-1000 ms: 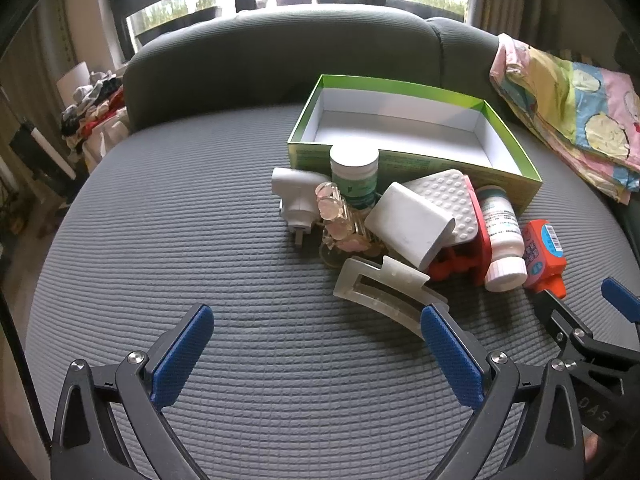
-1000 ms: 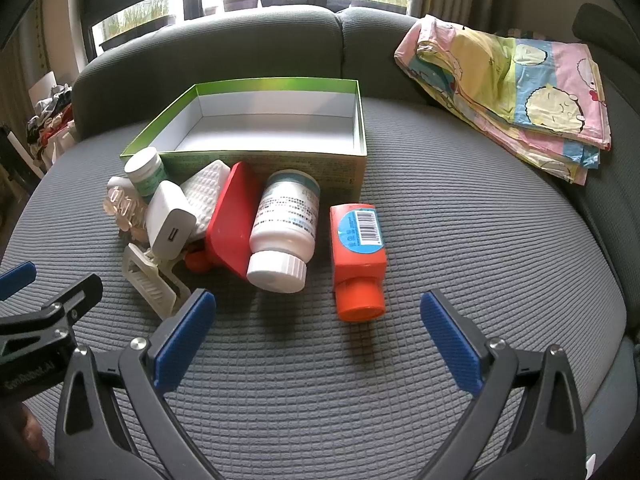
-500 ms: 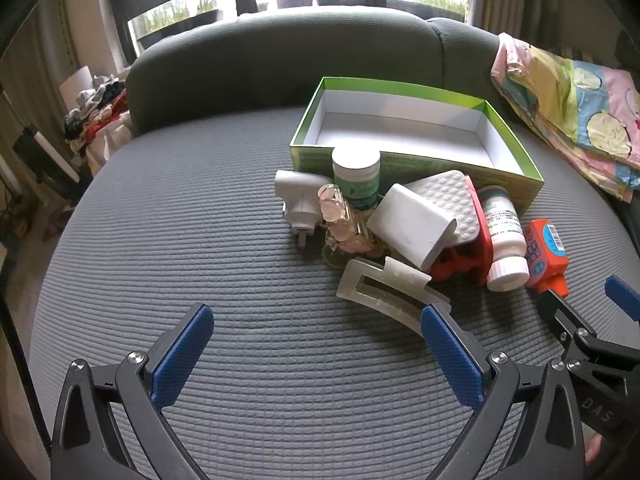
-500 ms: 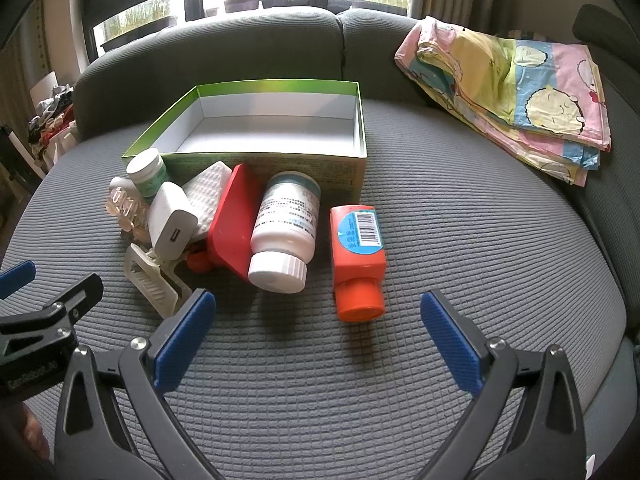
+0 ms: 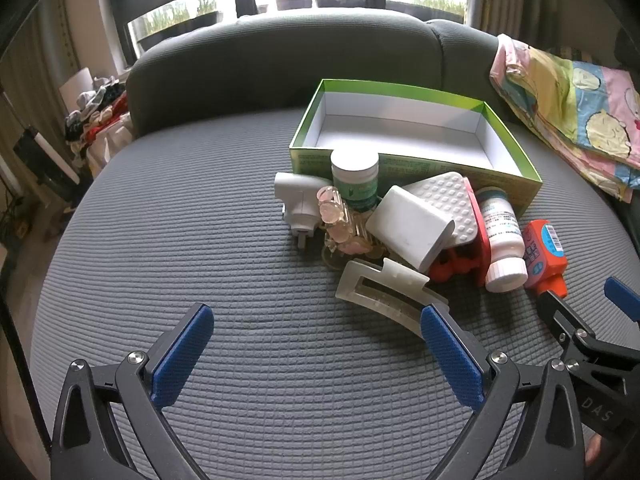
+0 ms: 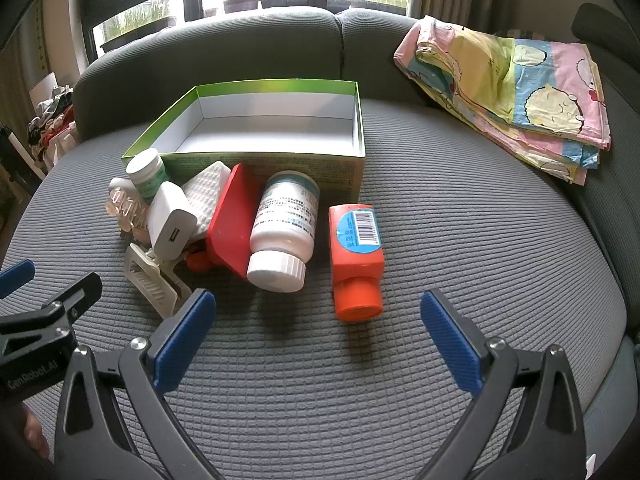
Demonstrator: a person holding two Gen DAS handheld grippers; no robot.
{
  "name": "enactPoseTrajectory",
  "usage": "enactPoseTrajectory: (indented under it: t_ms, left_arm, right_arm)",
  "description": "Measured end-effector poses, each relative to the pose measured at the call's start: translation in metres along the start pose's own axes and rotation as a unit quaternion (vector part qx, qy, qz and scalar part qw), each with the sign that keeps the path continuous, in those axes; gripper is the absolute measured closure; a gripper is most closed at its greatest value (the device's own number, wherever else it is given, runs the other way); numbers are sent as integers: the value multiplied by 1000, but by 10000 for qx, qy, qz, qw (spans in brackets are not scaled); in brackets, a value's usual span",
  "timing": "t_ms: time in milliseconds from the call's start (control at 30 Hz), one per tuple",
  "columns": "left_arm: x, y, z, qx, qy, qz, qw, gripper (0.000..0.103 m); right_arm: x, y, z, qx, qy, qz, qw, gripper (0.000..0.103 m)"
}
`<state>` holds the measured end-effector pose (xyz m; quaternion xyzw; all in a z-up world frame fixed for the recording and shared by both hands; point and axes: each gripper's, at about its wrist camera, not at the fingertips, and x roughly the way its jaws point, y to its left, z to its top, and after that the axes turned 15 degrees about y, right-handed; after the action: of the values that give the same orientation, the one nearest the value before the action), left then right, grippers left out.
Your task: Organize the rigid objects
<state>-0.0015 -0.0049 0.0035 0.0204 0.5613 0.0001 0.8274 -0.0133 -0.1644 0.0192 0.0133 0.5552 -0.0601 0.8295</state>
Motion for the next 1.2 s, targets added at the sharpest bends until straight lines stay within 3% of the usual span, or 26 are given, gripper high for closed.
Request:
enactPoseTrajectory:
  t_ms: [167,233,333,400,467,700,767,1033,1133,1167,1200]
  left_arm:
    - [0,0,0,5,10,-39,10000,0]
    - [-1,0,0,37,28,-214,9998,0]
    - [-1,3,-1,42,63,-720,9974,0]
    - [-1,11,-2,-47,60,-1298,9915,0]
    - [0,16,-2,-143,66,-1608,9869,0]
    - [3,19,0,-191,90,-1547,9877,0]
    - [6,21,-1,-157,128,-1530,9880,0]
    - [14,22,3,11,108,-1802,9836,0]
    - [23,24,9,71,190,-2071,9781,0]
    - [26,26,11,73,219,-2155,9762,3]
    - [30,28,14,62,267,-2267,9736,12]
  right_arm:
    - [0,0,0,-4,-8,9,10000,1]
    - [-1,-1,-1,-30,-26,86,10000,1]
    - [0,-6,-2,-131,31,496,9987,1]
    - [2,-13,-5,-182,77,932,9955,4]
    - [2,-15,-8,-239,62,1024,9944,6]
    - [5,-20,-13,-345,126,1055,9937,7]
    - [8,-20,-13,-346,183,1199,9920,16]
    - [19,2,-18,-806,332,1707,9815,31]
    - [30,16,-17,-973,497,1994,9738,40]
    - [34,23,-16,-1044,568,2184,9686,41]
    - [38,27,-16,-1082,601,2280,9658,41]
